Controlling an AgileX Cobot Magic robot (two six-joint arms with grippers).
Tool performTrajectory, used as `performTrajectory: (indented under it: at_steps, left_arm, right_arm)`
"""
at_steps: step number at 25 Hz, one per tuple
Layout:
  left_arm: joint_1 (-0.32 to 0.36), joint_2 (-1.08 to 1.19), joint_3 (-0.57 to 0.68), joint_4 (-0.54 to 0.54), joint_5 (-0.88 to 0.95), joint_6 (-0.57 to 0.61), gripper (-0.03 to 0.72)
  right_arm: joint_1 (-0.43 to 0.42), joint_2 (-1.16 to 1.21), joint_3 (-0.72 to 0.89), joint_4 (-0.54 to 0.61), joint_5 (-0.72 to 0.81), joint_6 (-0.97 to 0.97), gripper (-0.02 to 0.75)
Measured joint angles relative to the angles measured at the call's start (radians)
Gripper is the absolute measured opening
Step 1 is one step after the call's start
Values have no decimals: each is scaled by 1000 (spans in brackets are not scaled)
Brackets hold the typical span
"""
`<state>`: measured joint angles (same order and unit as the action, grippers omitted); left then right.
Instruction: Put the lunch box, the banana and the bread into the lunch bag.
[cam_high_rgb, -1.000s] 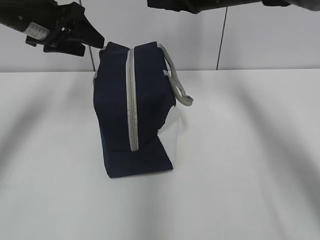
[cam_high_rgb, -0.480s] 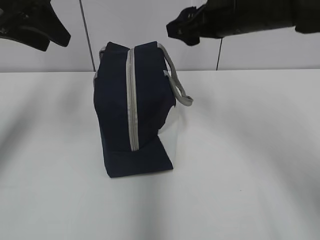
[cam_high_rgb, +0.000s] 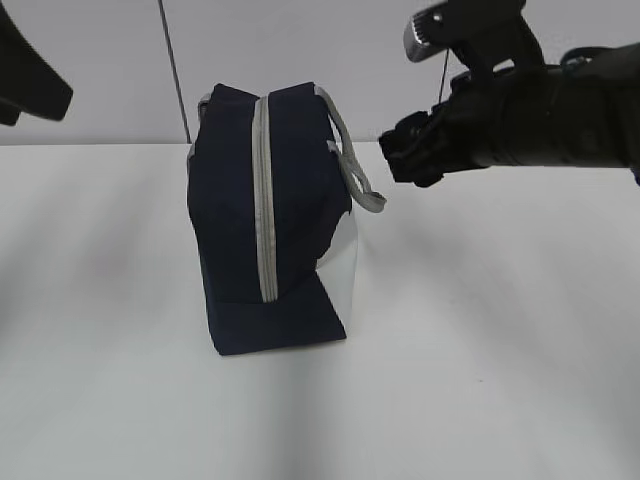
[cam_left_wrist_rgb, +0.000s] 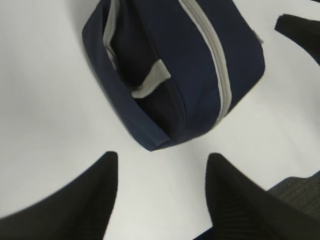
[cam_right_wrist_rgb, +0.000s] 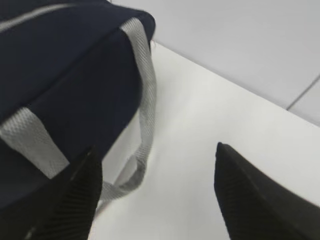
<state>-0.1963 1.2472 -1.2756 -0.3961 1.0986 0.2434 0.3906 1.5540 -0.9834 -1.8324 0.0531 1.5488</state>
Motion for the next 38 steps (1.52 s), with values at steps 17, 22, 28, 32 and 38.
performTrajectory:
  at_steps: [17,22,28,32,38]
  left_arm:
    - [-64,-466,352,-39,-6,-130,396]
    - [-64,-577,424,-8,27,-130,396]
    - [-64,-734,526,59,54,-130,396]
    - [-64,-863,579,97,65,-130,396]
    - [-64,-1020,645,160,83,-130,396]
  right_arm:
    - [102,-126,68,1343,424,-1242,516]
    - [103,-303,68,1675,547,-1581,516]
    - [103,-498,68,1892,670,-1767,516]
    - [103,-633,91,1910,774,-1776,516]
    - [103,-912,199,1932,917,-1776,516]
